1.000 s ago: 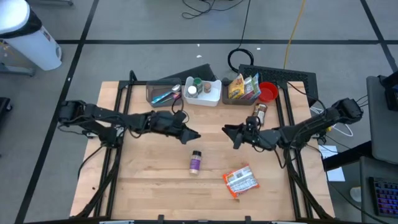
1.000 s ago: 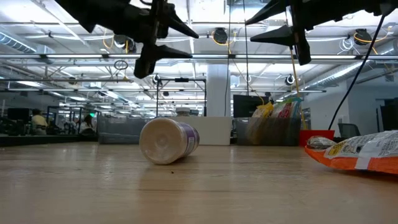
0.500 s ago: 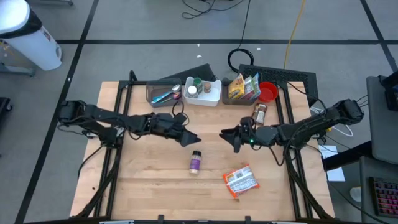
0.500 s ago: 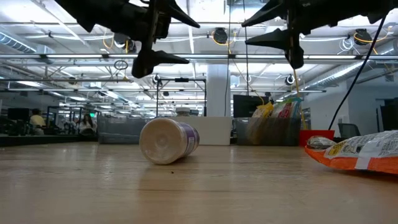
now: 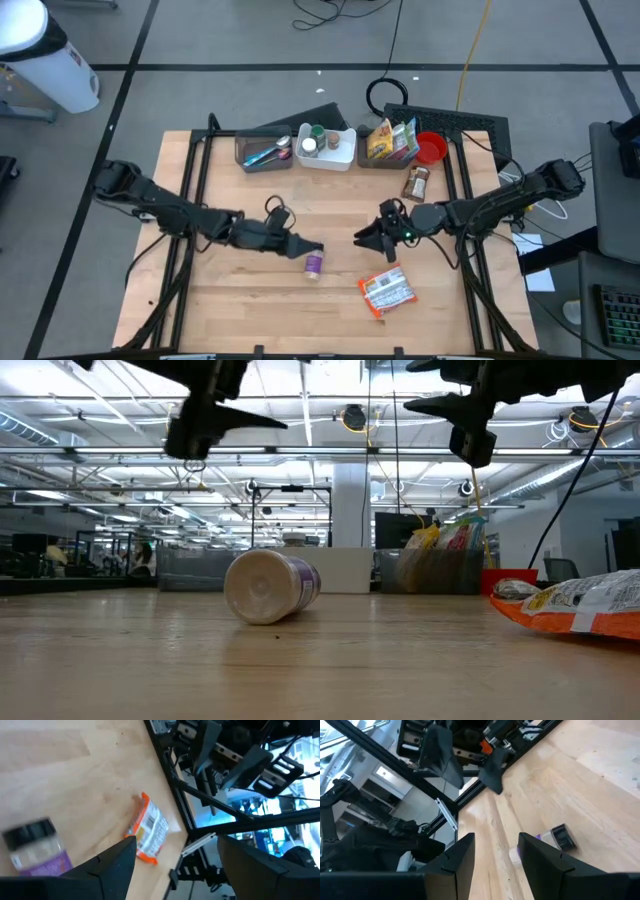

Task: Pick & Place Food Item
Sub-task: Put the black seasoning bottle into the white bin

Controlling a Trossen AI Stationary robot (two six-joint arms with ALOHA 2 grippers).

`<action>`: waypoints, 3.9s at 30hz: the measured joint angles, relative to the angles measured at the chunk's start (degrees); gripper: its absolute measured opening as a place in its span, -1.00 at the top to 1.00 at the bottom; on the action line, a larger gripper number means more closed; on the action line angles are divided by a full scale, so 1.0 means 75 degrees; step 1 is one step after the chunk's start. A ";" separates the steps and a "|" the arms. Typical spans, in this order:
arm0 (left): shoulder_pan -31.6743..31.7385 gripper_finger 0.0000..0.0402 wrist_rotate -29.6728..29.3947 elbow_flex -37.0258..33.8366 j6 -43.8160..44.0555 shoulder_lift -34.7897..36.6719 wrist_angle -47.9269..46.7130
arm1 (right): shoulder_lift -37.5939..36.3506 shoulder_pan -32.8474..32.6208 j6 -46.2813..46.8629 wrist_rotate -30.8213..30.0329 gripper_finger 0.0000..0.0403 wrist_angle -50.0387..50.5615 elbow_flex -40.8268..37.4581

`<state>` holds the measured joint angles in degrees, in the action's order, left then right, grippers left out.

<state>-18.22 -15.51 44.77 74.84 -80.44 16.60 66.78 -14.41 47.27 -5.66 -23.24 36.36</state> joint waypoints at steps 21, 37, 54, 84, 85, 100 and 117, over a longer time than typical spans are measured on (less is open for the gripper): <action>-0.0579 -0.22 0.1046 0.3581 0.2204 -0.1573 -0.6573 | -0.0003 -0.1003 0.0185 -0.0031 0.29 0.0603 -0.0006; 0.0358 -0.22 0.2522 0.4680 0.1681 -0.3556 -0.7469 | -0.0003 -0.1481 0.0457 -0.0081 0.29 0.0796 -0.0006; 0.0027 -0.22 0.2279 0.4686 0.2239 -0.3893 -0.7253 | -0.0003 -0.1595 0.0694 -0.0673 0.29 0.0860 -0.0006; 0.0099 -0.22 0.2405 0.4701 0.2736 -0.4532 -0.6680 | -0.0006 -0.1592 0.0720 -0.0675 0.29 0.0797 -0.0006; 0.0123 -0.22 0.2388 0.4701 0.2765 -0.4532 -0.6598 | -0.0006 -0.1592 0.0715 -0.0675 0.29 0.0796 -0.0006; 0.0519 -0.22 0.2250 0.4701 0.2635 -0.4532 -0.6465 | -0.0006 -0.1592 0.0603 -0.0672 0.29 0.0804 -0.0006; 0.0478 -0.12 0.2672 0.4704 0.2352 -0.4983 -0.6173 | -0.0006 -0.1592 0.0545 -0.0617 0.29 0.1035 -0.0006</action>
<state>-14.63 4.53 80.05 92.48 -117.82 -29.70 66.74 -26.35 51.35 -10.28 -15.49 36.32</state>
